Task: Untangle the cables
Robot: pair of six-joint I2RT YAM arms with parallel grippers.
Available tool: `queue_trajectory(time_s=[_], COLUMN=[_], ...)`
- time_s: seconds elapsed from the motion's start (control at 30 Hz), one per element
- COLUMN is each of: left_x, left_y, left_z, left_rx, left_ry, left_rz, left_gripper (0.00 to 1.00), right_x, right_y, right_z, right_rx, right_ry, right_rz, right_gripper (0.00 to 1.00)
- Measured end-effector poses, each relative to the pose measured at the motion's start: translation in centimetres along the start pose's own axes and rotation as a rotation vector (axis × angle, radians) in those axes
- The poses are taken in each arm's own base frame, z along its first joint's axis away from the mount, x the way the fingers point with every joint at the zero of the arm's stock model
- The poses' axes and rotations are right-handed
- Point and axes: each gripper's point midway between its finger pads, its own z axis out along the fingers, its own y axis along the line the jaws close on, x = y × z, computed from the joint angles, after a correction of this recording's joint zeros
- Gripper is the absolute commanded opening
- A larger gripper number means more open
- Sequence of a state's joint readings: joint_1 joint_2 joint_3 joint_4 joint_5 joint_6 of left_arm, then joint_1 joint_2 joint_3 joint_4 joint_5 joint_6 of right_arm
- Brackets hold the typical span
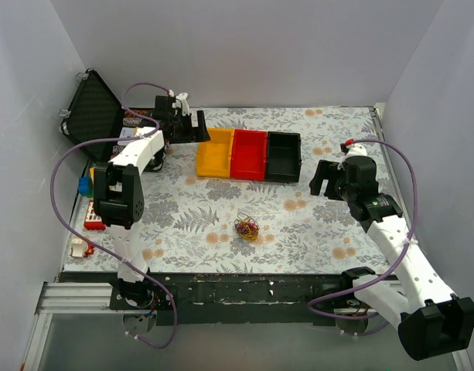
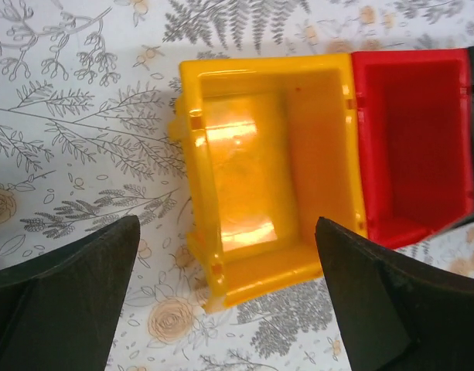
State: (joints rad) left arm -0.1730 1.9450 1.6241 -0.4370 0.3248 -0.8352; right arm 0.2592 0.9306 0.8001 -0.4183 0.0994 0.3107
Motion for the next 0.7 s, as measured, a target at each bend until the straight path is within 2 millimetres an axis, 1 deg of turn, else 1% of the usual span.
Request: queue_trajectory(time_s=[0.03,0.07,0.17,0.2,0.27,0.33,0.4,0.43,0.5,0.53,0.6,0.7], left_x=[0.3,0.8,2.4,2.9,3.4,4.0,4.5,4.7,5.7,5.8,6.0,7.3], left_y=[0.4,0.7,1.7,1.7,1.6,1.2,1.1,1.0,1.0,1.0,0.9,0.9], left_z=[1.0,1.9,3.8,4.3,5.1,5.6,6.0,6.2,6.5,6.6,6.2,4.8], left_rx=[-0.008,-0.017,-0.055,-0.063,-0.071,-0.078,-0.088,-0.091,-0.09,-0.091,-0.097,-0.104], left_ry=[0.011,0.026,0.063,0.072,0.077,0.079,0.078,0.076,0.08,0.068,0.05,0.05], left_rz=[-0.005,-0.01,-0.018,-0.016,0.0,0.018,0.038,0.042,0.056,0.059,0.071,0.09], left_gripper=[0.96,0.91,0.73,0.66,0.44,0.3,0.19,0.16,0.15,0.15,0.14,0.15], right_x=[0.0,0.1,0.5,0.6,0.6,0.6,0.6,0.6,0.7,0.7,0.8,1.6], right_y=[0.0,-0.1,-0.2,-0.2,-0.2,-0.2,-0.2,-0.2,-0.2,-0.2,-0.3,-0.3], right_z=[0.0,0.0,0.1,0.1,0.1,0.1,0.1,0.1,0.1,0.2,0.2,0.6], right_rx=[0.002,0.004,0.007,0.008,0.008,0.007,0.007,0.007,0.008,0.008,0.009,0.006], right_ry=[0.001,0.002,0.012,0.014,0.015,0.015,0.015,0.015,0.017,0.017,0.02,0.039], right_rz=[0.0,0.0,0.0,-0.001,0.0,0.0,0.0,0.0,0.0,0.0,0.002,0.007], right_gripper=[0.93,0.92,0.89,0.89,0.88,0.86,0.86,0.86,0.85,0.85,0.84,0.83])
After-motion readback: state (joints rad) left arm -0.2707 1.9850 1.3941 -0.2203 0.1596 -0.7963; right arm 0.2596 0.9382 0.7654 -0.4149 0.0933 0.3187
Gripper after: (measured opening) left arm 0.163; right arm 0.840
